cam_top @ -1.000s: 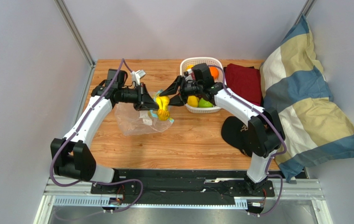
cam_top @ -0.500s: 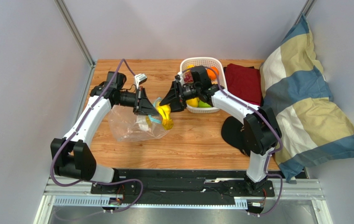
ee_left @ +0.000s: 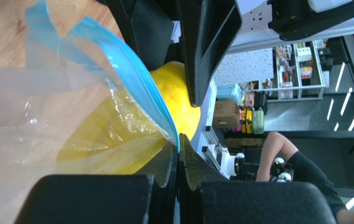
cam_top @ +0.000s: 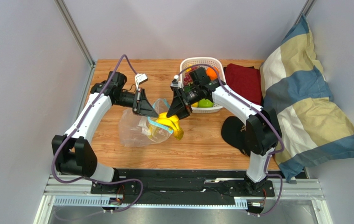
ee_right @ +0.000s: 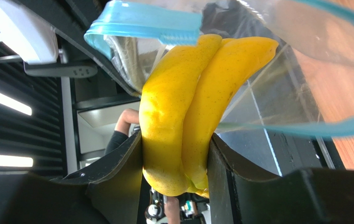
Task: Place the food in the zip-top bag and seal the zipper
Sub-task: Place the fake fruit in the zipper food storage bag.
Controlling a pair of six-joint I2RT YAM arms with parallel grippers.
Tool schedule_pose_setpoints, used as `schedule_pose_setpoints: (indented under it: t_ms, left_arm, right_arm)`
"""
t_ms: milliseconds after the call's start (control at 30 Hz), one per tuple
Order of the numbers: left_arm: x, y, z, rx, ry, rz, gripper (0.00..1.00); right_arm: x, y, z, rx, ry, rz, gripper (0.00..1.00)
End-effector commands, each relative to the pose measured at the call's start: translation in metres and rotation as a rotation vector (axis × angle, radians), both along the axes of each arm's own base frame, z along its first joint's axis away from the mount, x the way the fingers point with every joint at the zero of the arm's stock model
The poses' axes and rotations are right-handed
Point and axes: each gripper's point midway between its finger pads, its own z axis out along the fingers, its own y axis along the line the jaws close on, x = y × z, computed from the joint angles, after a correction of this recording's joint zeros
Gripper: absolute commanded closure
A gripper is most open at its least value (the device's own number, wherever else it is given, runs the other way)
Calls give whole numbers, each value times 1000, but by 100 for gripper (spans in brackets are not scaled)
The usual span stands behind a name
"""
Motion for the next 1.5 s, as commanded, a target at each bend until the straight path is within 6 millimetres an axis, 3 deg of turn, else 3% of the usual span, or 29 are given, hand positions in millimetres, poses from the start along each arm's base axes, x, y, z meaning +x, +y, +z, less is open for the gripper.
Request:
schedule_pose_setpoints:
  t_ms: [0, 100, 167, 200, 267, 400, 433, 533, 667, 767, 1033, 1167, 1233, 1267, 1467]
  left_arm:
    - [4, 0, 13, -83, -142, -73, 100]
    - [7, 0, 10, -77, -167, -81, 100]
    - [10, 0, 5, -70, -173, -83, 100]
    - [12, 0, 0, -61, -160, -83, 100]
    - [12, -1, -6, -58, -134, -91, 100]
    - [3, -6, -27, -41, -130, -176, 100]
    - [-7, -6, -25, -45, -87, -193, 100]
    - [-10, -9, -24, -68, -80, -214, 100]
    - [-12, -8, -30, -70, -52, -235, 100]
    - [-13, -8, -31, -80, -21, -243, 100]
    - [-12, -7, -37, -55, 27, -243, 100]
    - [-16, -7, -33, -25, 115, -209, 100]
    - [-13, -8, -40, -1, 121, -190, 100]
    - [-16, -8, -35, -1, 140, -180, 100]
    - [-22, -8, -33, -14, 147, -171, 100]
  right_arm:
    - [-21, -13, 52, 150, -152, 71, 100]
    - [-26, -17, 46, 108, -156, 74, 100]
    - [-24, -22, 29, 73, -284, 95, 100]
    - [-36, -31, 24, -3, -240, 118, 100]
    - [-34, -34, 21, -63, -328, 127, 100]
    - [-22, -27, 18, -130, -469, 114, 100]
    - [-15, -25, 23, -150, -523, 105, 100]
    - [-10, -23, 5, -242, -641, 136, 100]
    - [-25, -20, -4, -329, -864, 300, 100]
    - [-24, -22, -10, -398, -998, 355, 100]
    - [5, -27, -11, -579, -1284, 435, 100]
    - [11, -13, -9, -589, -1450, 430, 100]
    - [21, -13, -10, -642, -1555, 433, 100]
    - [19, -3, -16, -631, -1613, 444, 100]
    - [22, 16, -12, -693, -1884, 509, 100]
